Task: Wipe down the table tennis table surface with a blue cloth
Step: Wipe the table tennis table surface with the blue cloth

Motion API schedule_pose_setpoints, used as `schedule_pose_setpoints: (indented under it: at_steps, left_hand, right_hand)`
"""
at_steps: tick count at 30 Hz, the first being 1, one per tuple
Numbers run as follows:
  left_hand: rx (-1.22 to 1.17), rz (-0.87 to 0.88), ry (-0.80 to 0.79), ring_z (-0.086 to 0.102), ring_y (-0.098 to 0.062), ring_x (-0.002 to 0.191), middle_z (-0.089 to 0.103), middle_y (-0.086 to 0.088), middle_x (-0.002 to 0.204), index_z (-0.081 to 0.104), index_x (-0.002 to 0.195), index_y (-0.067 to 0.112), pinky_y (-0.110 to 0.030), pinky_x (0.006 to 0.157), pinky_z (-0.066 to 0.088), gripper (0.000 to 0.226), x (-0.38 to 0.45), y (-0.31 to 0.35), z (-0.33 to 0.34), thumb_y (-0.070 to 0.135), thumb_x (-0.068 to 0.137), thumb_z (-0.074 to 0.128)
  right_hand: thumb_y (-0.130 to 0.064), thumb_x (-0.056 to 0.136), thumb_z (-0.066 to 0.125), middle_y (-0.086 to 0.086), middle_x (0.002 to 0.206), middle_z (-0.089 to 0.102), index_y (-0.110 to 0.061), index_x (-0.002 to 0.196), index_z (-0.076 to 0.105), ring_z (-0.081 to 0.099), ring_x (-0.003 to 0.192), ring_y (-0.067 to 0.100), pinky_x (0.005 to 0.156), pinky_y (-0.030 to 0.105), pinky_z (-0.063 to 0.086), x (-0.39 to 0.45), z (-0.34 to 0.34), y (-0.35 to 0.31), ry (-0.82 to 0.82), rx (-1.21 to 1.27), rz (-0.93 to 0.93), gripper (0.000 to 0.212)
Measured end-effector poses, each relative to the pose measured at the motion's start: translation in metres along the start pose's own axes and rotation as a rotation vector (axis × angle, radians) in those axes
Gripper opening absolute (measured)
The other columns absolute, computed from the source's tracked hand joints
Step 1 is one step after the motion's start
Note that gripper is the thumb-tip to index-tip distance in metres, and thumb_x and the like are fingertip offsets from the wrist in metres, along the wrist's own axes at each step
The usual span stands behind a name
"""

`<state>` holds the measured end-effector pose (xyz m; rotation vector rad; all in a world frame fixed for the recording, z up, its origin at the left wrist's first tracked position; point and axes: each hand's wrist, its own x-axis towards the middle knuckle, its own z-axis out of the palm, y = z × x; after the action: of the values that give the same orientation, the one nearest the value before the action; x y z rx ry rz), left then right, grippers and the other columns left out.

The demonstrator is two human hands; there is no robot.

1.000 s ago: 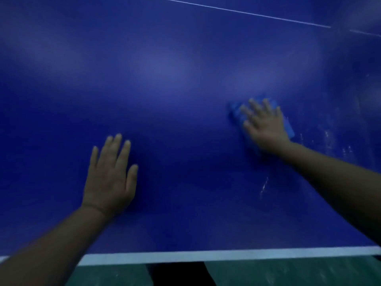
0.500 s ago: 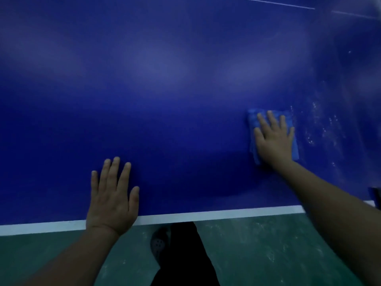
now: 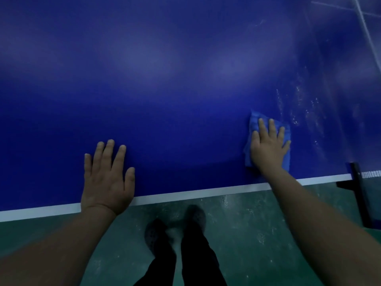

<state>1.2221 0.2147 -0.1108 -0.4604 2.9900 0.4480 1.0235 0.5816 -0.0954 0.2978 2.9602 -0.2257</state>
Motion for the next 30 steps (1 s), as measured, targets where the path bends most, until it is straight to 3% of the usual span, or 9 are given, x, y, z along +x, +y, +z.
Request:
schedule_pose_setpoints:
  at_steps: [2,8,11,15,18,22,25,27,30]
  left_hand:
    - [-0.003,0.001,-0.001,0.006,-0.03,0.154,0.02,-0.016,0.164,0.033,0.154,0.01,-0.052,0.124,-0.001,0.071,0.0,0.0,0.0,0.05,0.097,0.021]
    - [-0.017,-0.003,0.001,0.008,-0.031,0.154,0.022,-0.016,0.164,0.035,0.153,0.009,-0.055,0.124,0.003,0.07,0.0,0.0,0.0,0.048,0.097,0.024]
    - [-0.011,-0.017,0.003,0.007,-0.029,0.154,0.02,-0.015,0.165,0.034,0.154,0.01,-0.055,0.124,0.004,0.069,0.001,0.002,-0.001,0.048,0.097,0.023]
    - [-0.026,-0.009,0.026,0.008,-0.028,0.154,0.021,-0.014,0.165,0.035,0.154,0.011,-0.054,0.124,0.004,0.068,0.0,0.001,0.0,0.047,0.098,0.023]
    - [-0.039,-0.001,0.034,0.009,-0.028,0.154,0.022,-0.013,0.165,0.034,0.154,0.011,-0.055,0.124,0.005,0.067,0.0,0.0,0.0,0.047,0.098,0.024]
    - [-0.052,0.007,0.041,0.009,-0.029,0.154,0.022,-0.013,0.165,0.034,0.155,0.011,-0.055,0.124,0.004,0.067,0.0,-0.003,0.002,0.046,0.098,0.025]
    - [-0.049,0.011,0.042,0.01,-0.03,0.154,0.022,-0.013,0.164,0.035,0.154,0.011,-0.055,0.124,0.004,0.067,0.001,-0.004,0.001,0.046,0.098,0.026]
    - [-0.04,0.008,0.033,0.01,-0.03,0.154,0.022,-0.014,0.164,0.035,0.154,0.01,-0.055,0.124,0.005,0.068,0.001,-0.003,0.001,0.047,0.098,0.025]
    - [-0.027,0.009,0.023,0.01,-0.03,0.154,0.022,-0.014,0.164,0.034,0.154,0.01,-0.056,0.123,0.005,0.068,0.001,-0.001,0.0,0.047,0.098,0.024]
  right_hand:
    - [-0.048,0.105,0.026,-0.006,0.169,0.005,-0.042,0.158,0.016,-0.002,0.155,0.028,0.12,0.063,-0.001,-0.031,0.013,-0.036,0.032,0.012,0.039,0.055]
    - [-0.053,0.102,0.033,0.0,0.162,0.033,-0.036,0.15,0.042,0.023,0.151,0.036,0.118,0.062,0.016,-0.112,0.036,-0.047,-0.052,-0.176,-0.993,0.052]
    - [-0.053,0.099,0.032,0.003,0.159,0.037,-0.035,0.151,0.039,0.028,0.148,0.038,0.113,0.066,0.023,-0.035,0.024,-0.049,-0.035,-0.218,-0.912,0.055]
    - [-0.057,0.1,0.02,-0.005,0.167,0.016,-0.039,0.157,0.024,0.007,0.154,0.031,0.119,0.062,0.006,0.049,0.012,-0.112,-0.009,-0.142,-0.525,0.06]
    - [-0.054,0.102,0.023,-0.006,0.168,0.011,-0.041,0.157,0.02,0.002,0.154,0.031,0.12,0.063,0.002,0.051,0.016,-0.17,-0.041,-0.142,-0.564,0.056]
    - [-0.053,0.099,0.034,0.004,0.161,0.034,-0.035,0.15,0.043,0.022,0.149,0.044,0.114,0.07,0.015,-0.056,0.04,-0.149,-0.053,-0.218,-1.288,0.055]
    - [-0.052,0.104,0.031,-0.002,0.166,0.021,-0.04,0.155,0.03,0.006,0.154,0.037,0.12,0.064,0.006,-0.083,0.023,-0.076,-0.225,-0.359,-1.692,0.052]
    - [-0.053,0.105,0.026,-0.001,0.165,0.024,-0.04,0.155,0.029,0.01,0.153,0.038,0.119,0.064,0.01,-0.042,0.013,-0.055,-0.189,-0.379,-1.647,0.051]
    - [-0.052,0.103,0.024,0.004,0.161,0.033,-0.037,0.152,0.03,0.022,0.149,0.041,0.113,0.069,0.019,0.025,0.008,-0.066,-0.125,-0.329,-1.23,0.051]
